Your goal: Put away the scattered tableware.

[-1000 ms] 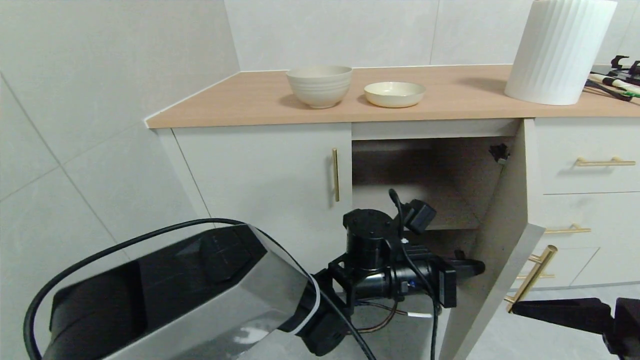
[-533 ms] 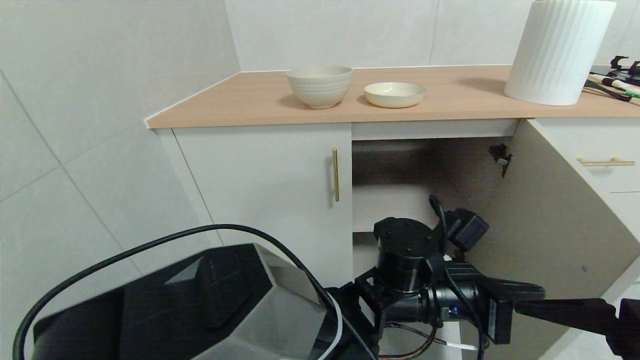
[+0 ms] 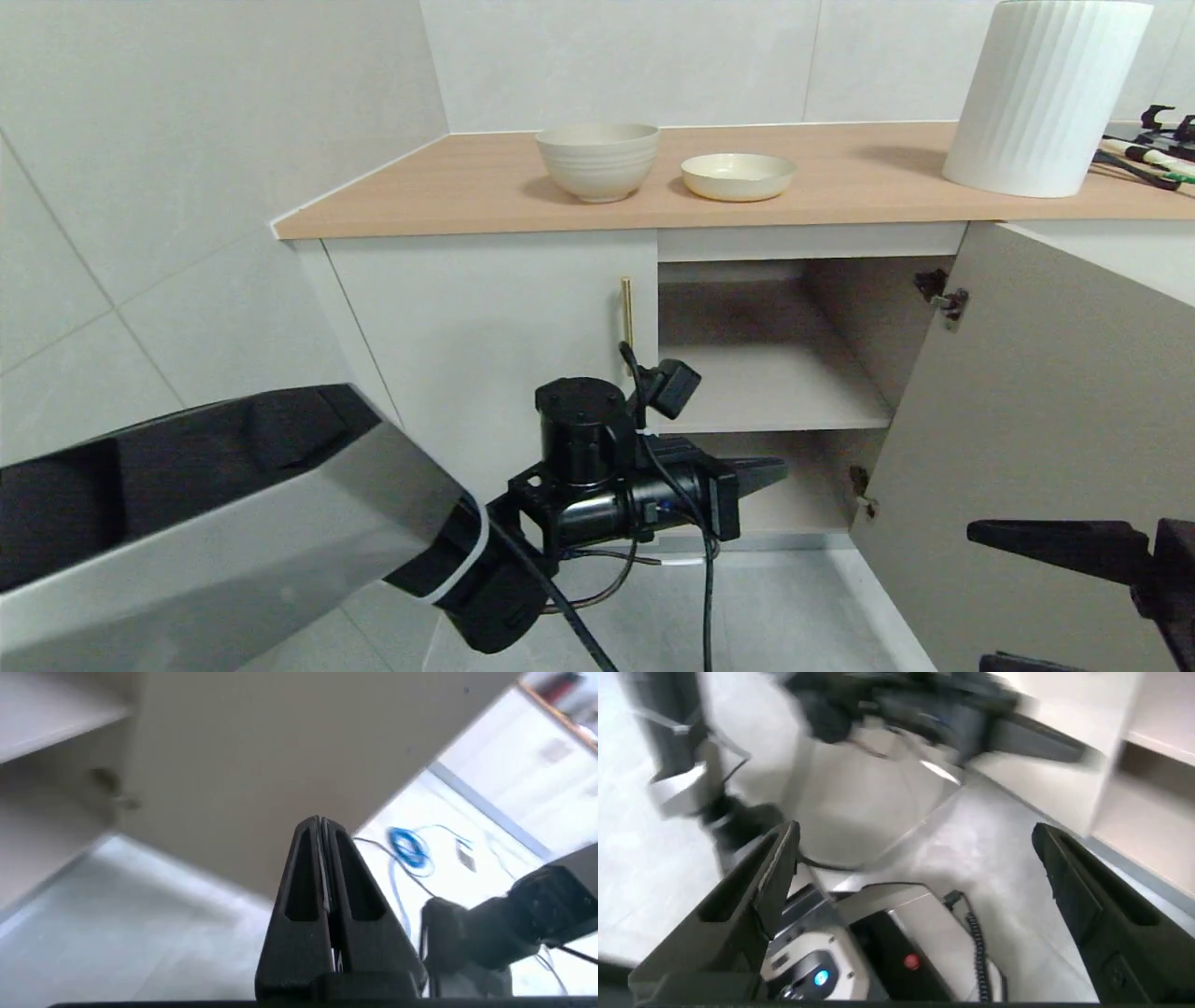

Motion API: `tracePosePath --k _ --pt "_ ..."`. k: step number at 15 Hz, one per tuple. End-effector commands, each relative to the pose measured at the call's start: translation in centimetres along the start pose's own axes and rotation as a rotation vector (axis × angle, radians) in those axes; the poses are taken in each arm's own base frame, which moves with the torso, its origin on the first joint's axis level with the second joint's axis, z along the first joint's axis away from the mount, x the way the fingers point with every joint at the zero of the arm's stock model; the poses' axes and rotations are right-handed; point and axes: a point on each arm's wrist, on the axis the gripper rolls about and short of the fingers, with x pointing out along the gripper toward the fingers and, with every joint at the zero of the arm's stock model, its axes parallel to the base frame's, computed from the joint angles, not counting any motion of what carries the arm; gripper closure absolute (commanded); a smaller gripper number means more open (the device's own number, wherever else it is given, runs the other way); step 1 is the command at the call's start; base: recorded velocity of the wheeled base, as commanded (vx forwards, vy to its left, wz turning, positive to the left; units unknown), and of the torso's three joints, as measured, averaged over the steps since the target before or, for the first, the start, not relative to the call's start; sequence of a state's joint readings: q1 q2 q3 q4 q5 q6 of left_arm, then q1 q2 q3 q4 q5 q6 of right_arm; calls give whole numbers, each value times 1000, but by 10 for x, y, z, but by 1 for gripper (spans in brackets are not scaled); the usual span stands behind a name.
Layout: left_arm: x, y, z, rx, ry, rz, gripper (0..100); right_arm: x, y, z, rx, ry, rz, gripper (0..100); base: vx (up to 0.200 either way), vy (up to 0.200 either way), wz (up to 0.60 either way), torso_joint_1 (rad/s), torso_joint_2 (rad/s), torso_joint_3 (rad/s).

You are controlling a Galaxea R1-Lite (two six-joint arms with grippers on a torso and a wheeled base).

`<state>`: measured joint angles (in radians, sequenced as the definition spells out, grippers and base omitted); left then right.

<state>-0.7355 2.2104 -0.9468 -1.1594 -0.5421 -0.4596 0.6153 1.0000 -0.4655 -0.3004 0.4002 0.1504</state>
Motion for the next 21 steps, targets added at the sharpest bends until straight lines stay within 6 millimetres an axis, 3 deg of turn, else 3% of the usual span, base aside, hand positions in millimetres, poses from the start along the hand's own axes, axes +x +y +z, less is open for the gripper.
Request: tracePosePath --k 1,3,7,9,11,12,14,18,21 --pt "-57 -14 27 44 -58 65 100 10 -16 5 32 13 -96 0 0 0 0 0 0 0" --pt "-98 -21 31 85 -84 168 100 18 -29 5 55 37 -202 0 0 0 0 0 0 0" --pt "-177 -34 44 57 -127 347 100 36 -50 25 70 31 -283 0 0 0 0 0 0 0" --pt "-202 -48 53 45 -143 396 100 55 -62 41 72 27 -290 0 0 0 0 0 0 0" --pt "-213 -58 58 41 -151 415 100 64 -66 48 71 29 -282 0 0 0 0 0 0 0" --pt "-218 -61 64 48 -168 427 0 70 -64 54 75 50 -269 0 0 0 0 0 0 0" --pt "-222 -59 68 56 -191 447 0 71 -64 63 82 67 -285 0 0 0 0 0 0 0" --pt "-221 -58 79 74 -245 515 0 63 -63 70 103 68 -517 0 0 0 0 0 0 0" --pt "-225 -64 87 100 -302 560 0 58 -48 76 111 25 -494 0 0 0 0 0 0 0"
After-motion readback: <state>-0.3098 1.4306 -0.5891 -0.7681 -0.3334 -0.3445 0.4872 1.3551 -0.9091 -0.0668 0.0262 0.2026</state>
